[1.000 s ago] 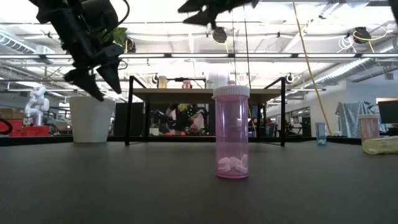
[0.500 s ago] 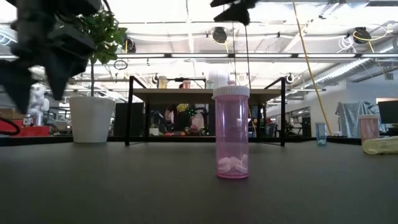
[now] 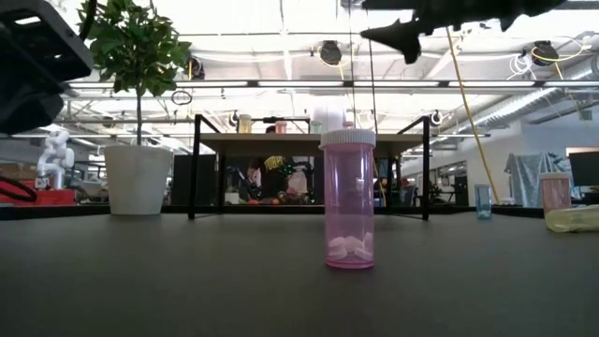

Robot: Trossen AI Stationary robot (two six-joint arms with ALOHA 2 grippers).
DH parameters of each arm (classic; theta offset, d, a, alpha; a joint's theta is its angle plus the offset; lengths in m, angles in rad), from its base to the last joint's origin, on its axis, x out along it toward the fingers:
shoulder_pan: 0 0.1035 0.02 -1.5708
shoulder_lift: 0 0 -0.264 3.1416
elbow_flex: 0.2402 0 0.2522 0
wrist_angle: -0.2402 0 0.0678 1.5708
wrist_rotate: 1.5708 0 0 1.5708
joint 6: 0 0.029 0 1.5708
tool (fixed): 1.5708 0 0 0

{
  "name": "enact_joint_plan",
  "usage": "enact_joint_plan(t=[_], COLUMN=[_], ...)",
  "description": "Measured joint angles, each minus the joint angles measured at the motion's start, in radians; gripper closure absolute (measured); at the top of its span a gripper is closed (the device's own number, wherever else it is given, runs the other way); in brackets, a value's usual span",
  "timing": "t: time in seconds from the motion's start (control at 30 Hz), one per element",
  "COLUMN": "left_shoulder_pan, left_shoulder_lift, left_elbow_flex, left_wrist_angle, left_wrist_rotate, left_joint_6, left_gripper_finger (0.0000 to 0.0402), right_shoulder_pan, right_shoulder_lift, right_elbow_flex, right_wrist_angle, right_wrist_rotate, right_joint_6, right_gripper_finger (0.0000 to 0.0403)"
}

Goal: Pick and place medicine bottles onto shelf by color
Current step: Put the top orange pill bottle on the shelf aligned with the other orange pill bottle

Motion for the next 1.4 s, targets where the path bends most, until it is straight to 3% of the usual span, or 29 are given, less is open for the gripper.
enact_joint_plan(t=[0.3, 0.5, 0.63, 0.77, 0.87, 1.0, 1.13, 1.23, 1.4], left_shoulder_pan=[0.024, 0.118, 0.175, 0.217, 0.237, 0.268, 0.309, 0.336, 0.35], left_shoulder_lift=[0.023, 0.023, 0.023, 0.023, 0.023, 0.023, 0.023, 0.023, 0.022], left_elbow_flex=[0.0, 0.014, 0.065, 0.128, 0.165, 0.191, 0.201, 0.201, 0.201], left_wrist_angle=[0.07, 0.109, 0.128, 0.147, 0.186, 0.295, 0.303, 0.28, 0.254], left_wrist_rotate=[-0.015, -0.077, -0.136, -0.238, -0.337, -0.4, -0.442, -0.445, -0.417], left_joint_6=[-0.014, 0.217, 0.414, 0.663, 0.941, 1.242, 1.359, 1.41, 1.504], left_gripper_finger=[0.0046, 0.0046, 0.0046, 0.0046, 0.0046, 0.0046, 0.0046, 0.0046, 0.0046], right_shoulder_pan=[0.0, 0.0, 0.01, 0.097, 0.18, 0.278, 0.341, 0.404, 0.506], right_shoulder_lift=[-0.121, -0.121, -0.122, -0.123, -0.13, -0.136, -0.137, -0.137, -0.129], right_elbow_flex=[-0.047, -0.047, -0.047, -0.047, -0.047, -0.047, -0.047, -0.047, -0.046], right_wrist_angle=[0.044, -0.071, -0.303, -0.561, -0.755, -0.97, -1.117, -1.162, -1.16], right_wrist_rotate=[-0.05, -0.053, -0.068, -0.068, 0.02, 0.132, 0.163, 0.16, 0.25], right_joint_6=[0.057, 0.143, 0.149, 0.15, 0.219, 0.452, 0.644, 0.692, 0.5], right_gripper_finger=[0.0146, 0.0161, 0.017, 0.0177, 0.0185, 0.0192, 0.0193, 0.0193, 0.0193])
